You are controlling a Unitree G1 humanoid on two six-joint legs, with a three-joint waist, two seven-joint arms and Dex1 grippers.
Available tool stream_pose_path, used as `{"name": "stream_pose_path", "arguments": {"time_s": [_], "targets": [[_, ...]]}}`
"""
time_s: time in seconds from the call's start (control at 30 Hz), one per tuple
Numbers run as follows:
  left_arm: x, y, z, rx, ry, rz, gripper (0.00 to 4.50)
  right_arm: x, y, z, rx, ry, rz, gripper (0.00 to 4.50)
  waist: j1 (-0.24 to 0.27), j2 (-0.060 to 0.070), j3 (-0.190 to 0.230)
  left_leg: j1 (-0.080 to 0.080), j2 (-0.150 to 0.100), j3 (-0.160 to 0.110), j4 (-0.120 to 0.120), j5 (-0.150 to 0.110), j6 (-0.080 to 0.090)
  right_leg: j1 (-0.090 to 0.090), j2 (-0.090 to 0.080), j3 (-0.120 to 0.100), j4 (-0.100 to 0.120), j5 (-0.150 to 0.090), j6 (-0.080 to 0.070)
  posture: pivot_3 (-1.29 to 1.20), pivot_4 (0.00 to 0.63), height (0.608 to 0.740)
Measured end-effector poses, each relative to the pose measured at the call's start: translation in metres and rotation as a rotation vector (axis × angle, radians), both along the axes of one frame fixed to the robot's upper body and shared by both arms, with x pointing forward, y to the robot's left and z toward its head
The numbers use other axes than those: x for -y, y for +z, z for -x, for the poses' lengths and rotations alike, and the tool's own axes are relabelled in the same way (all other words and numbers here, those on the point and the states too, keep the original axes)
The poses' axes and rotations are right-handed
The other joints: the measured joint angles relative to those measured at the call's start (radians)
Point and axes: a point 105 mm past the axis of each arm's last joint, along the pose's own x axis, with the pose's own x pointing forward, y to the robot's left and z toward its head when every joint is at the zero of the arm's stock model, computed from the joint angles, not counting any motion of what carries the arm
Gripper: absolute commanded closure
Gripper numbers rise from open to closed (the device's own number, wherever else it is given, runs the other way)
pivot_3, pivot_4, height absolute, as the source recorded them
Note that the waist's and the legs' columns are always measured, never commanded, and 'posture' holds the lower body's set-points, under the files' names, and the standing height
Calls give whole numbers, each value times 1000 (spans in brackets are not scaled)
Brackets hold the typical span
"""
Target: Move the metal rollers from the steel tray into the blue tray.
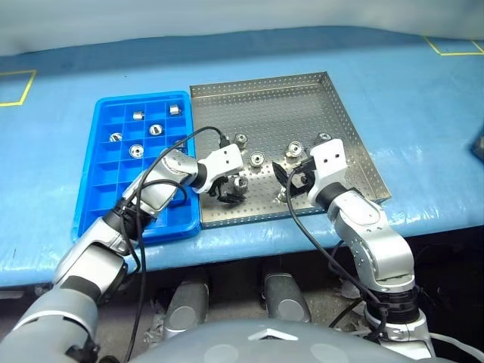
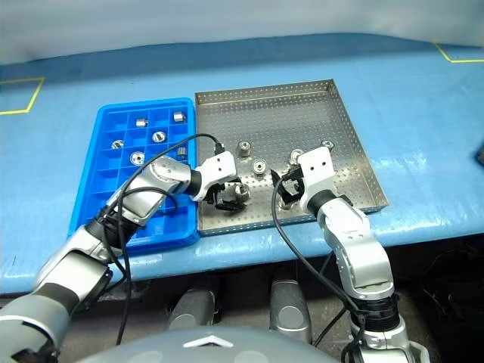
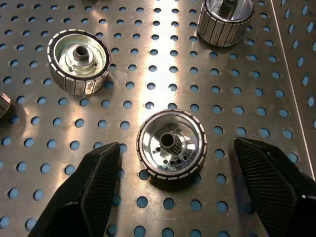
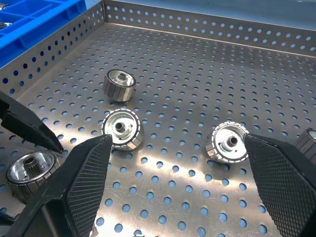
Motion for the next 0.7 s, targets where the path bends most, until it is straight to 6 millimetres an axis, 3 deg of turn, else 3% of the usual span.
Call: {"name": "stream_pose_path", "arguments": {"time_s": [0.1,0.27,0.43,0.53,0.57,0.7], "targets": [[2,1,1,3,-3,17,2821,0,1,0,2,0,-1,0,0,0,0,0,0,0,0,0,0,0,0,0,0,0,0,-90,150,740],[-6,7,2,-3,63,93,2836,-5,1,-1,4,15,-6,0,-4,0,0,0,0,0,0,0,0,0,0,1,0,0,0,-55,150,740],[-31,44,-9,119,340,333,2836,-17,5,-2,14,53,-14,0,0,0,0,0,0,0,1,0,0,-1,0,1,1,0,0,-25,150,740],[-57,74,-15,263,550,479,2836,-26,11,-4,35,84,-21,0,8,0,0,0,0,0,1,0,0,0,0,1,0,1,1,3,150,740],[-74,82,-15,324,674,533,2836,-34,14,-5,42,111,-27,0,6,0,0,0,0,1,1,0,0,0,0,2,0,1,1,18,150,740],[-146,81,2,492,1090,542,2836,-65,21,-5,69,225,-46,0,13,0,0,2,1,2,0,0,0,-1,0,3,0,1,-1,55,150,740]]}}
